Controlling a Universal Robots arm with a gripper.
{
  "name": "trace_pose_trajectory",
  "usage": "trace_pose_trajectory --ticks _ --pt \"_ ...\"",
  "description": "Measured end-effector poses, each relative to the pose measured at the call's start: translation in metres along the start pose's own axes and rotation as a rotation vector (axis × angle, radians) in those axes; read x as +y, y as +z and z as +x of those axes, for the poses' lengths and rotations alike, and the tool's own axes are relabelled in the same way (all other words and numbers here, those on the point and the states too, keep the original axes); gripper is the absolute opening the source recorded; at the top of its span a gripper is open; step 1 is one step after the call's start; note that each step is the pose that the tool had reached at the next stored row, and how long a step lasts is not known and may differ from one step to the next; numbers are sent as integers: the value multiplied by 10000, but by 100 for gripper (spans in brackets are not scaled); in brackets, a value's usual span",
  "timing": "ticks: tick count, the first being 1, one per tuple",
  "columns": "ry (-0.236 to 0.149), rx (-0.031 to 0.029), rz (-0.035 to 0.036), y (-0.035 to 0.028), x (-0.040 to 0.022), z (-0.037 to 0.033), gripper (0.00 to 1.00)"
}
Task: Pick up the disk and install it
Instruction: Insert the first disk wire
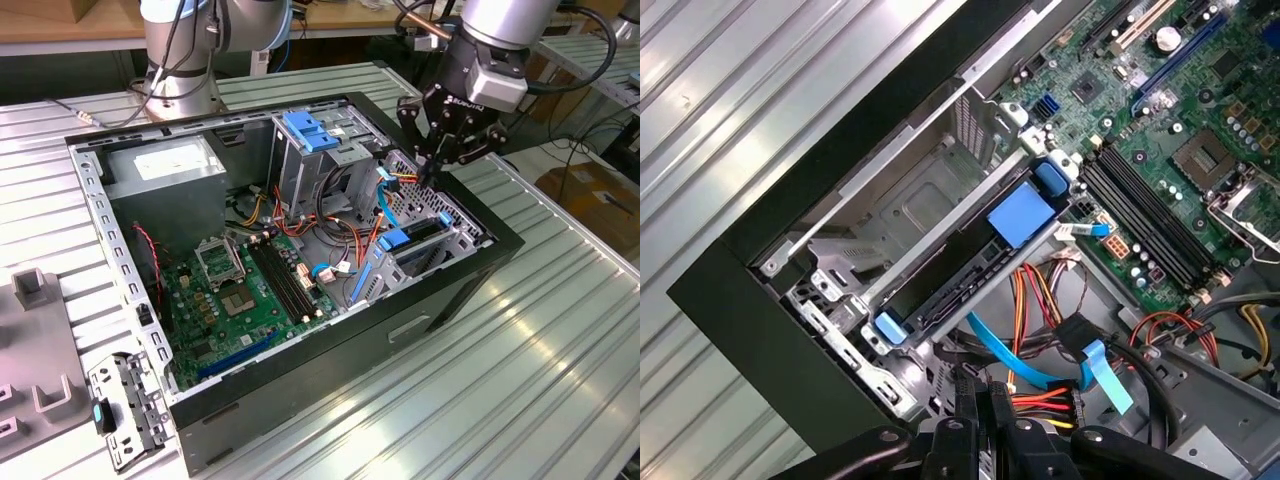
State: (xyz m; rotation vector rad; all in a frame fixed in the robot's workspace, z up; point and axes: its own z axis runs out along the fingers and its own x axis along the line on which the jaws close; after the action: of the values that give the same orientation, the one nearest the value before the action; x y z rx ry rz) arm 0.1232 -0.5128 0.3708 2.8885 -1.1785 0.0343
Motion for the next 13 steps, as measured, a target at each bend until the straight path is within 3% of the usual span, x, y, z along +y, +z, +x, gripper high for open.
trace_pose_trajectory --ticks 4,13 --pt "498 -6 -14 0 3 -3 16" --pt "2054 -24 -59 3 2 -3 16"
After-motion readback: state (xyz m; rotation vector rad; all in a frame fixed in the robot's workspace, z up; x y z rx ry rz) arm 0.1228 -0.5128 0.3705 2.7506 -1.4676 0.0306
